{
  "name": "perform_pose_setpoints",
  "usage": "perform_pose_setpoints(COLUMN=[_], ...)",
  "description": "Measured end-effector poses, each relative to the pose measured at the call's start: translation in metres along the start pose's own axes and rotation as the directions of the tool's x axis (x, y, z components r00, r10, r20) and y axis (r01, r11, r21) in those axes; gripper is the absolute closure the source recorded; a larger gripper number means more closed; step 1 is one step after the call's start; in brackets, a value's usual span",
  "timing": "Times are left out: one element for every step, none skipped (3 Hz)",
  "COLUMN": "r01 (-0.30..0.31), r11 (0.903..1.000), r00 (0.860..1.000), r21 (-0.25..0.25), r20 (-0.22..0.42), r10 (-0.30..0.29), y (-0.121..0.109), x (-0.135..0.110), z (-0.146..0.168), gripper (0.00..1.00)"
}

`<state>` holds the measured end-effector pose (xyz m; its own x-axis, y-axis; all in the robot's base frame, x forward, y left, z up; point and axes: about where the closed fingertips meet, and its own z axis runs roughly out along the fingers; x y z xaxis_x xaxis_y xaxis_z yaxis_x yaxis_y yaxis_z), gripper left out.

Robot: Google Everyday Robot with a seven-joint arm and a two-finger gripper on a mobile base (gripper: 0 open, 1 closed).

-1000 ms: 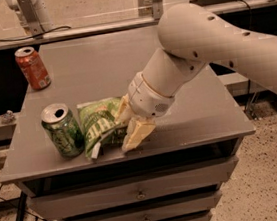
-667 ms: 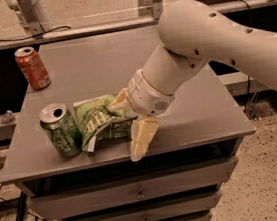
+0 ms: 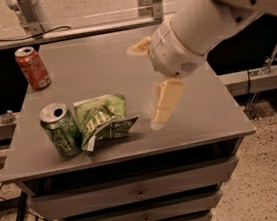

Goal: Move green jalapeno chip bag near green can

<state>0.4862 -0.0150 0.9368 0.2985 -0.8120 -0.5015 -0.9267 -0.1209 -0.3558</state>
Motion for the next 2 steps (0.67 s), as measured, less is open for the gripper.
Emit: perform_pose_setpoints(r01=[0.018,0.025], r11=[0.9709,0.9685], r00=[0.999,0.999], r21=[0.239,0.248], r20=[-0.032,-0.030], r10=[-0.010,-0.018], y=[-0.0341,-0.0362], x=[-0.0102,-0.0155], z=[-0.0862,-0.0874], gripper=[0.00,0.00])
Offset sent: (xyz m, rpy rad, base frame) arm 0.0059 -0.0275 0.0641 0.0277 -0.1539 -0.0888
